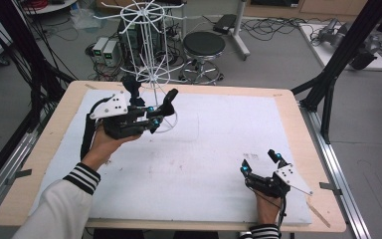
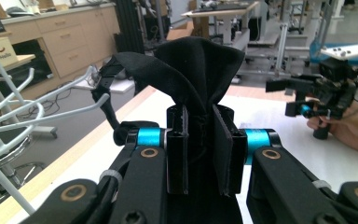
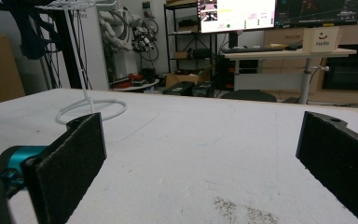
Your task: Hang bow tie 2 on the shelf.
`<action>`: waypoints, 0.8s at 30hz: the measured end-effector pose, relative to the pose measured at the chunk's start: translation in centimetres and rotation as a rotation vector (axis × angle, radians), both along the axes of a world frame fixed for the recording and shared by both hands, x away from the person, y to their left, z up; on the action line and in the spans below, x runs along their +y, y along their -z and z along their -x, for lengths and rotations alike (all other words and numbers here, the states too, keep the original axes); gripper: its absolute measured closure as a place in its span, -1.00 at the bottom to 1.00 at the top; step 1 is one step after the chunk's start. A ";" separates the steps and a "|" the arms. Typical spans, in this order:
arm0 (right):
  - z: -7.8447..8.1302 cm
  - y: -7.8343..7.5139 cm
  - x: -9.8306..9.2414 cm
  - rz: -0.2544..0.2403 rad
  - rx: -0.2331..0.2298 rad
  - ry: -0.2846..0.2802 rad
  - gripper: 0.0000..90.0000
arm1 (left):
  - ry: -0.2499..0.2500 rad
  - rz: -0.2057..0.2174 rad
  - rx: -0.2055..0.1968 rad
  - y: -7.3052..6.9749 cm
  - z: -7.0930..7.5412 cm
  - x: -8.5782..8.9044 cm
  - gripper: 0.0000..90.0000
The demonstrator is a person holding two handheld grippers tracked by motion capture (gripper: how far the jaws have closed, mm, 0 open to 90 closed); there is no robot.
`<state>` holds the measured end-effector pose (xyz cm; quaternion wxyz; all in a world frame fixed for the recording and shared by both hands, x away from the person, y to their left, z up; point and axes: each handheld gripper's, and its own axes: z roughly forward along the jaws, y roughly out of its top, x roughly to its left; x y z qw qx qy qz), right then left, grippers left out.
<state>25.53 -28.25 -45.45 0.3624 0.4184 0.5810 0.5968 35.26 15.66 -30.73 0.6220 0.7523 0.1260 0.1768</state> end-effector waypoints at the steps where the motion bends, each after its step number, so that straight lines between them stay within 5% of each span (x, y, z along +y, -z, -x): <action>1: 0.0 0.0 0.0 -0.003 0.003 0.000 -0.99 | -0.008 0.003 0.001 0.0 0.0 0.0 0.70; 9: 0.0 0.0 0.0 0.000 -0.001 0.000 -0.99 | -0.075 0.010 0.000 0.5 -0.1 -0.1 0.70; 18: 0.0 0.0 0.0 -0.001 -0.002 -0.001 -0.99 | -0.135 0.066 0.006 0.9 -0.3 0.3 0.70; 24: 0.0 0.0 0.0 -0.003 -0.006 0.000 -0.99 | -0.155 0.060 0.005 1.0 -0.5 0.3 0.70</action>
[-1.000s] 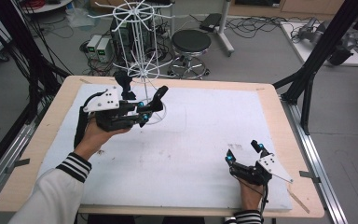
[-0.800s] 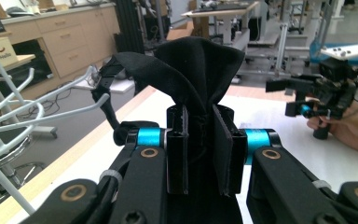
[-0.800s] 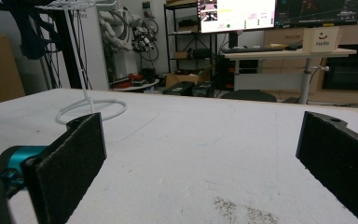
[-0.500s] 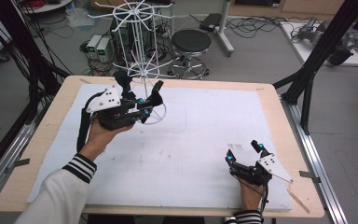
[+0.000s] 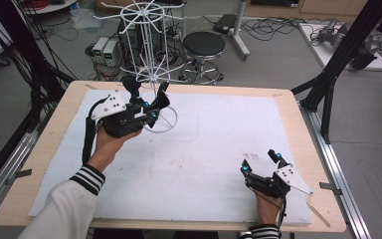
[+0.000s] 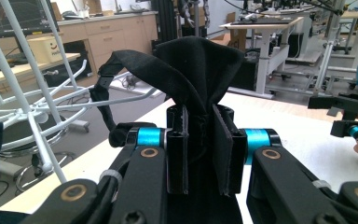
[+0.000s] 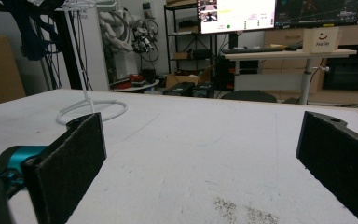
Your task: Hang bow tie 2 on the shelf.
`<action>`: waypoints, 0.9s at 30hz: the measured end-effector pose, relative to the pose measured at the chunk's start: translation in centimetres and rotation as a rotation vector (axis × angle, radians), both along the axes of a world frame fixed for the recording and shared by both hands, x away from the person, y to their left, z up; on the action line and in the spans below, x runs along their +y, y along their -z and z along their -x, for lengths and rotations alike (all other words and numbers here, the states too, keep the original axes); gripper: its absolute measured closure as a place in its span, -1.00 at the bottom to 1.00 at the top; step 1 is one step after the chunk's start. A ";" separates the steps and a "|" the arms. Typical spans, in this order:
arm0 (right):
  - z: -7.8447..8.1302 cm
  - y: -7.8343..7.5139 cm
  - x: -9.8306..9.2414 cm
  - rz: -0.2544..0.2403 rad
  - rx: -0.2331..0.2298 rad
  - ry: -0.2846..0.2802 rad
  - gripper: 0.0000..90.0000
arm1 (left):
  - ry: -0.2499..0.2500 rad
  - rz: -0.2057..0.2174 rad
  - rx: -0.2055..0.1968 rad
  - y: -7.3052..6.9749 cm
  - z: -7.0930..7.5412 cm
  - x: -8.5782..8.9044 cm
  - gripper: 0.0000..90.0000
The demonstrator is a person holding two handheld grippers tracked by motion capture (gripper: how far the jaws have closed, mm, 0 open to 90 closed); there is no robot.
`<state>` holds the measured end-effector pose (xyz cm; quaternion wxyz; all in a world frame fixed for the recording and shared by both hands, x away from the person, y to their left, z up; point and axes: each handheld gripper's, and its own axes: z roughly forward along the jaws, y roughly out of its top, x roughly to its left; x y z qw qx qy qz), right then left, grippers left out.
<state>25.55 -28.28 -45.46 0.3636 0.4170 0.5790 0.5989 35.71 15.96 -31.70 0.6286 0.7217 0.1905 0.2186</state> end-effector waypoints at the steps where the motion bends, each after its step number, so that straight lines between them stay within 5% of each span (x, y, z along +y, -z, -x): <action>1: 0.0 0.0 0.0 -0.001 0.000 0.000 -0.99 | -0.005 -0.004 0.000 0.0 0.0 0.0 0.70; 27: 0.0 0.0 0.0 -0.001 0.003 -0.001 -0.99 | -0.121 0.016 0.079 2.3 -0.9 0.6 0.70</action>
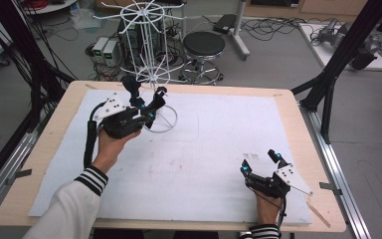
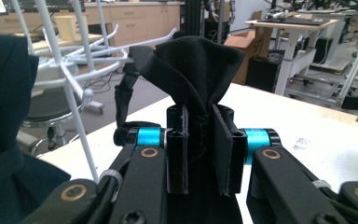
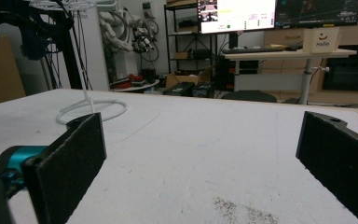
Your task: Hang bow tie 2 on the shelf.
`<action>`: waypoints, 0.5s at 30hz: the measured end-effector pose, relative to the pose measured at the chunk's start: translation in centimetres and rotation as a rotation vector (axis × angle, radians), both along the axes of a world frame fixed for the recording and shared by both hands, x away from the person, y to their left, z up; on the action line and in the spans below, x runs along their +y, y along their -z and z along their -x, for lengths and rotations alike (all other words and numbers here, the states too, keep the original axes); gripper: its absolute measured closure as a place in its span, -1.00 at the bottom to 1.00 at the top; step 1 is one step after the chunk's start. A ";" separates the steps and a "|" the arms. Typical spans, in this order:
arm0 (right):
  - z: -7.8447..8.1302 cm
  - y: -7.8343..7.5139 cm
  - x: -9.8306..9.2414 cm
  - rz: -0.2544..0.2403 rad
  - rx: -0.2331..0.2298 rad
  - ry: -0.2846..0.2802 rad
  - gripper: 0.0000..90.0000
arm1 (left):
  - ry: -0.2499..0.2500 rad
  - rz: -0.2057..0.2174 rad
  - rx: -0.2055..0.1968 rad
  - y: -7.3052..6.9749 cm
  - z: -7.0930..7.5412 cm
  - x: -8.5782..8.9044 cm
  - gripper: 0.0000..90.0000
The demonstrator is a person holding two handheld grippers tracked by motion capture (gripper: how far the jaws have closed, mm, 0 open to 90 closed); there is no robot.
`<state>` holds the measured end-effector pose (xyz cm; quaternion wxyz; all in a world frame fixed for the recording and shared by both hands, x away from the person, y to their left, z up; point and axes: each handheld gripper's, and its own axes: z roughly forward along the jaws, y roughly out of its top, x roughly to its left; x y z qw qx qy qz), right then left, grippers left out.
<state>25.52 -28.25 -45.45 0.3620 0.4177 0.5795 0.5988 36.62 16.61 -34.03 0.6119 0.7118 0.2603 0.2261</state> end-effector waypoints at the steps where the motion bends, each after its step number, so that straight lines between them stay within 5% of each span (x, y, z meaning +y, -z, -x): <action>1: 0.0 0.0 0.0 -0.002 0.001 -0.001 -0.99 | -0.006 0.003 0.006 0.1 -0.1 0.1 0.70; 15: 0.0 0.0 0.0 -0.001 0.001 0.000 -0.99 | -0.071 -0.012 0.048 1.0 -0.5 0.0 0.70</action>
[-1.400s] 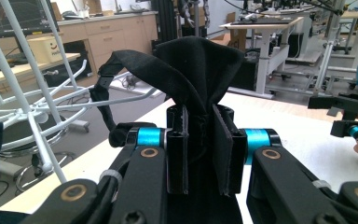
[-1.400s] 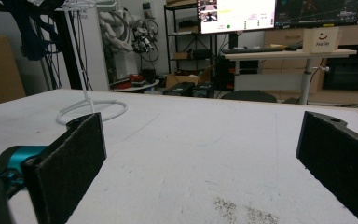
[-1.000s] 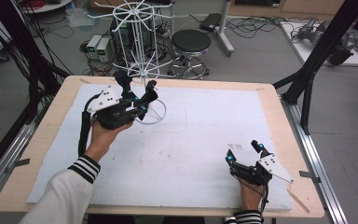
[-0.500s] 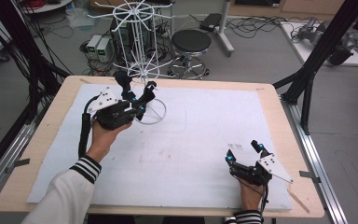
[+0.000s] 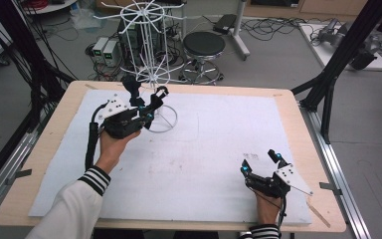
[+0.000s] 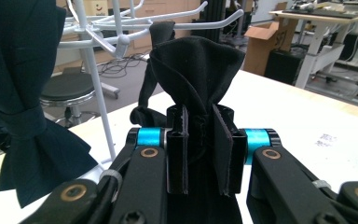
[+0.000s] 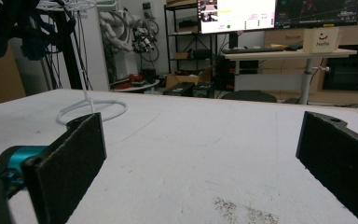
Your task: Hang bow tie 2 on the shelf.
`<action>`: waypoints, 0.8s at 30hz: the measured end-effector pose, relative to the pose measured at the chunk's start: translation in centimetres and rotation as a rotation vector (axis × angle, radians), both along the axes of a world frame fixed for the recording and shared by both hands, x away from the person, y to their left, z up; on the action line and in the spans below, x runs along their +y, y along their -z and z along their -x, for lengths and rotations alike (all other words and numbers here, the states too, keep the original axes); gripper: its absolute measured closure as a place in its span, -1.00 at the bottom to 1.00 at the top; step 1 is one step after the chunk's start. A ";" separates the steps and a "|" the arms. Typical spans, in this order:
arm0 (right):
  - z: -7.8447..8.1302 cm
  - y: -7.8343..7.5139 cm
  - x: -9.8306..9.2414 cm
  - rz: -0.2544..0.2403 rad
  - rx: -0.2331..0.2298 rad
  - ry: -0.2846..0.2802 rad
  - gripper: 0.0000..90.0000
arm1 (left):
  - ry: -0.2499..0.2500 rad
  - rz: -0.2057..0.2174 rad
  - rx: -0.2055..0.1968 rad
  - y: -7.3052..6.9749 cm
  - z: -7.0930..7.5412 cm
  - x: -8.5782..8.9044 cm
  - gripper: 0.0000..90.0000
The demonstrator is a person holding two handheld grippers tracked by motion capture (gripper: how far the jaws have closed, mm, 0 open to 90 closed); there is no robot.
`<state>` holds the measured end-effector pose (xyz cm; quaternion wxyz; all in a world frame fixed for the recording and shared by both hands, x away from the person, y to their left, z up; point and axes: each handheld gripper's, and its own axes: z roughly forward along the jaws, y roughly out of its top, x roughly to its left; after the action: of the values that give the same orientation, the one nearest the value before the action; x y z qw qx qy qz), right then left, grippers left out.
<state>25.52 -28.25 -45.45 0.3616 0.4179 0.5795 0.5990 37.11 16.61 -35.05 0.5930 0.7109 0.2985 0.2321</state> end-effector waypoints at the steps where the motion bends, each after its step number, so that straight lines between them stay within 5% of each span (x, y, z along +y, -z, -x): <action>1: 0.0 0.0 0.0 0.001 0.000 0.000 -0.99 | -0.001 -0.001 0.002 0.0 0.0 0.0 0.70; 11: 0.0 0.0 0.0 0.002 -0.004 0.001 -0.99 | 0.013 -0.011 0.018 0.1 0.1 0.1 0.61; 16: 0.0 0.0 0.0 0.003 0.001 0.001 -0.99 | 0.025 0.001 0.023 0.4 0.2 0.3 -0.02; 18: 0.0 0.0 0.0 0.007 0.000 0.003 -0.99 | 0.044 0.020 0.020 0.6 0.3 0.6 -0.42; 24: 0.0 0.0 0.0 0.003 0.001 0.001 -0.99 | 0.118 0.051 -0.014 1.2 1.2 1.6 -0.66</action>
<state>25.52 -28.26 -45.46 0.3621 0.4182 0.5803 0.5977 35.89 18.21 -36.24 0.6256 0.7104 0.2576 0.1939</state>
